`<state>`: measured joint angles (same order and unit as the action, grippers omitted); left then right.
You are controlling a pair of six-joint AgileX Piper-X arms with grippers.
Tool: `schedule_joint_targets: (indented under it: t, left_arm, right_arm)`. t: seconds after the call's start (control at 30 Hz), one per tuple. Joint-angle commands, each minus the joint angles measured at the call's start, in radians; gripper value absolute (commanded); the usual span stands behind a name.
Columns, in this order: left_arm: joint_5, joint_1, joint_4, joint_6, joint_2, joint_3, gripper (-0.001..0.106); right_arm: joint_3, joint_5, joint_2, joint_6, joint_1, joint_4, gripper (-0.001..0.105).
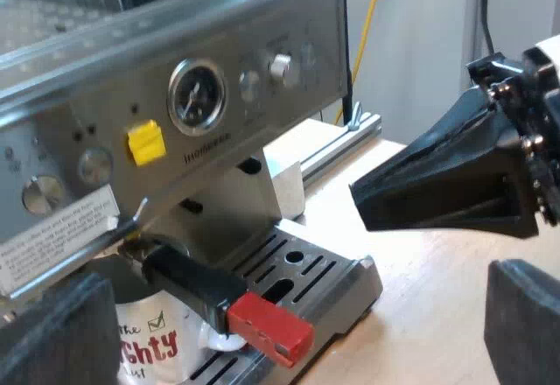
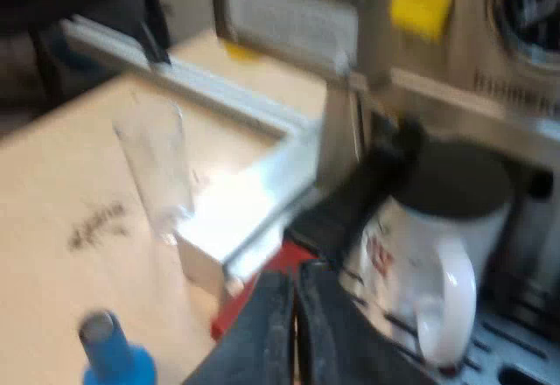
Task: Place mug into machine
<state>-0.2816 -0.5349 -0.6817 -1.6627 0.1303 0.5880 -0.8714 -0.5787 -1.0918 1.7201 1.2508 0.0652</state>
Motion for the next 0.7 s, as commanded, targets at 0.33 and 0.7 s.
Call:
schedule_joint_targets:
  t: [0.33, 0.7]
  left_arm:
    - [-0.006, -0.006, -0.009, 0.000, 0.001, 0.024, 0.085]
    - [0.114, -0.003, -0.009, -0.107, 0.001, 0.024, 0.085]
  right_arm:
    - [-0.006, -0.124, -0.058, -0.033, -0.003, -0.241, 0.000]
    - [-0.115, -0.174, -0.227, -0.033, -0.058, -0.301, 0.000]
